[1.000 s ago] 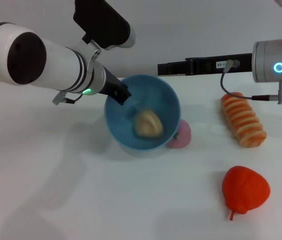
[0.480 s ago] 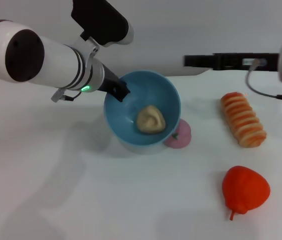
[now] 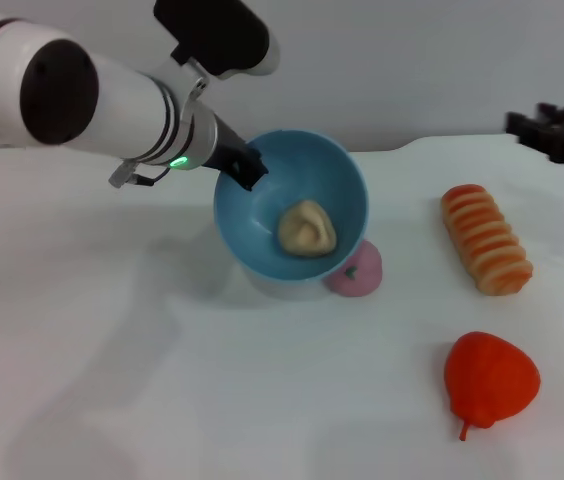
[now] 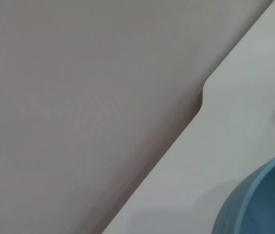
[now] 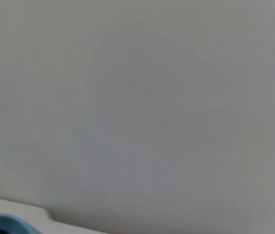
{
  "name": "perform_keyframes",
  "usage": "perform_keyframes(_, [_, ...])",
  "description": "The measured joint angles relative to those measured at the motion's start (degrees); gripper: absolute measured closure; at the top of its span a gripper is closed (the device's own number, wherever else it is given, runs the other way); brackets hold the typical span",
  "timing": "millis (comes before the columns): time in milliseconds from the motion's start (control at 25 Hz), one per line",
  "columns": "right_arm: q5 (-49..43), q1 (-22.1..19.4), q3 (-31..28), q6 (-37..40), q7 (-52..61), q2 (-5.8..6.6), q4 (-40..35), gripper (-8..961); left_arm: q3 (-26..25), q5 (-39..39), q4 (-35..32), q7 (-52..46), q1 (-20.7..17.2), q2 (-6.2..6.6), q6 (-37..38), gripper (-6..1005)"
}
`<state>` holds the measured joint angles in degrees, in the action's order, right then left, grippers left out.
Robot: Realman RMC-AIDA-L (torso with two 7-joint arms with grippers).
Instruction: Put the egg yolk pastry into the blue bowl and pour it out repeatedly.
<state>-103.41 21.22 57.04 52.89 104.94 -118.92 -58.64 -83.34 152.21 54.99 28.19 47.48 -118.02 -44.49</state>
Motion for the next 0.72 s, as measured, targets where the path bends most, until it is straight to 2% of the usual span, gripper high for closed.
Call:
perform_keyframes(120, [8.84, -2.56, 0.01, -3.83, -10.8, -0.06, 3.1, 528, 0.01, 0.12, 0.09, 0.09, 1.32, 0.05, -0.61, 1000])
perform_keyframes(160, [16.44, -4.11, -0.22, -4.99, -19.73, -0.07, 5.89, 528, 0.06, 0.16, 0.1, 0.14, 1.78, 0.07, -0.51, 999])
perform_keyframes(200, [16.44, -4.11, -0.22, -4.99, -19.73, -0.07, 5.89, 528, 0.18, 0.21, 0.1, 0.19, 2.22, 0.07, -0.36, 999])
perform_keyframes(400, [33.8, -6.95, -0.43, -5.08, -39.7, -0.08, 12.65, 527, 0.5, 0.28, -0.5, 0.43, 4.41, -0.08, 0.43, 1000])
perform_keyframes(560, [41.42, -7.14, 0.09, -4.76, -53.34, -0.09, 19.49, 527, 0.58, 0.29, -0.1, 0.97, 5.61, -0.18, 2.07, 1000])
perform_keyframes(720, [43.35, -6.1, 0.12, -4.39, -56.17, -0.08, 24.44, 527, 2.15, 0.26, -0.04, 1.36, 5.91, -0.37, 8.02, 999])
